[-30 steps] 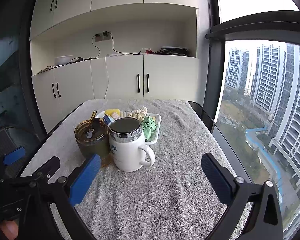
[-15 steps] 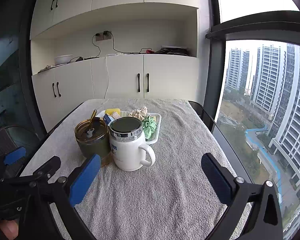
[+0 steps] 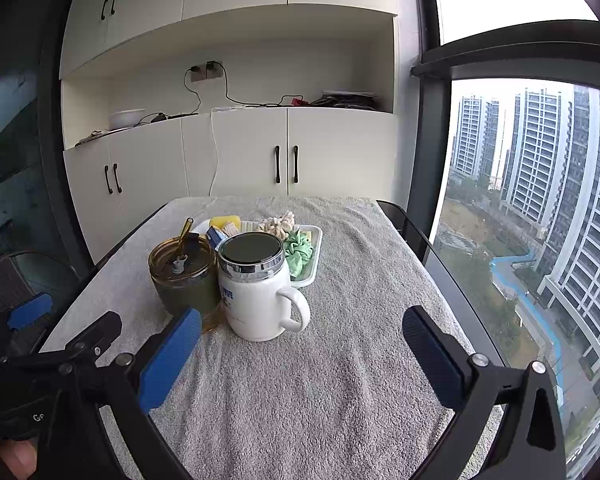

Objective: Organize soft objects

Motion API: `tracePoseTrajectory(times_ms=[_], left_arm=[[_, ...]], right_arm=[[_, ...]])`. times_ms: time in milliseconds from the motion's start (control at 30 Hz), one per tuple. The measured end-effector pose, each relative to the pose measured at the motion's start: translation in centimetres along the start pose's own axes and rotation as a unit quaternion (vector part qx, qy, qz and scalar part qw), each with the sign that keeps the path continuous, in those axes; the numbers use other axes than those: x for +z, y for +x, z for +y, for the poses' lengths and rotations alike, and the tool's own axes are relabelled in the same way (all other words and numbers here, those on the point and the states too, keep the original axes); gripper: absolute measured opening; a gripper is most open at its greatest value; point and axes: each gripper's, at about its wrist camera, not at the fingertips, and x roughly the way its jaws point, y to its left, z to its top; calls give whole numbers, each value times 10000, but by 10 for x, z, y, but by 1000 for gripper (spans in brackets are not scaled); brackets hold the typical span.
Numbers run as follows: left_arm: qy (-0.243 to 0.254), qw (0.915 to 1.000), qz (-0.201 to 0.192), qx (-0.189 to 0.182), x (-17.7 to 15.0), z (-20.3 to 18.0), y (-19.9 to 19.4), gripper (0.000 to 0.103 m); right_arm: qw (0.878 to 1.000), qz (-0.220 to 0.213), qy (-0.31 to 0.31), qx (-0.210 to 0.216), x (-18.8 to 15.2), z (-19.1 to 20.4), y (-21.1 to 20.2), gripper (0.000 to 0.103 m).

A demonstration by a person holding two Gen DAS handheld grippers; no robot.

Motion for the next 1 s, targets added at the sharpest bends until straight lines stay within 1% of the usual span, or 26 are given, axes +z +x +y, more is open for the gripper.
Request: tracePoseTrajectory(times_ms=[533,733,1000], left_arm=[[2,10000,49,6,0,0,2,103],[-35,9999,16,112,1,2,3,103],[-33,10000,-23,53,1,2,1,103]], right_arm=[[10000,17,-20,14,-2,-1,0,103],[10000,36,-28,30,-4,-1,1,103],[10000,67,-27,54,-4,-2,1,103]])
